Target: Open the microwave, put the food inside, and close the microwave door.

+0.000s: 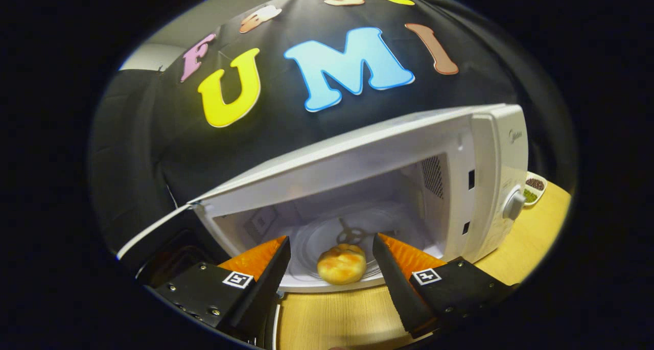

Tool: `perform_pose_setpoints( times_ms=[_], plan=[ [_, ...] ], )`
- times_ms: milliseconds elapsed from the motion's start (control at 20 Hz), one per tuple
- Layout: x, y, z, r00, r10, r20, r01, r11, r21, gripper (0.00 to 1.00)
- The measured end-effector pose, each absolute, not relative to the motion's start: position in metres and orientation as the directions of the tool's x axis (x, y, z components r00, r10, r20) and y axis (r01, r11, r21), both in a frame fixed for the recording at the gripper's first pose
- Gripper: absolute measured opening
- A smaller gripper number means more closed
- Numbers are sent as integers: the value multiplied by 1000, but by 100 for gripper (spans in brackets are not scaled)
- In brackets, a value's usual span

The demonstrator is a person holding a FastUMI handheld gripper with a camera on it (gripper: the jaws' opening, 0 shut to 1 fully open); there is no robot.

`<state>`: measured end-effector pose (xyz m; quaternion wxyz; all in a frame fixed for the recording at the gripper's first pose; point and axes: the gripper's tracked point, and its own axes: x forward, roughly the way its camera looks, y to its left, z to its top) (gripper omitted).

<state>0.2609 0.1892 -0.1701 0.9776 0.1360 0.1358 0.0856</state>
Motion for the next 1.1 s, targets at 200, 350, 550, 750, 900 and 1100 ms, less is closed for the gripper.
perform_pose_setpoints(
  times_ms=[200, 350, 550, 750, 900, 1100],
  plan=[
    [203, 193, -112, 951, 266, -158, -223, 944, 244, 97],
    [159, 202, -83, 942, 312, -122, -280, 933, 227, 97],
    [105, 223, -56, 924, 373, -88, -350, 915, 201, 97],
    [53, 258, -38, 886, 458, -75, -439, 879, 187, 97],
    [13, 294, -27, 843, 535, -56, -523, 840, 141, 97],
    [-41, 349, -26, 762, 645, -49, -641, 763, 84, 86]
  ],
)
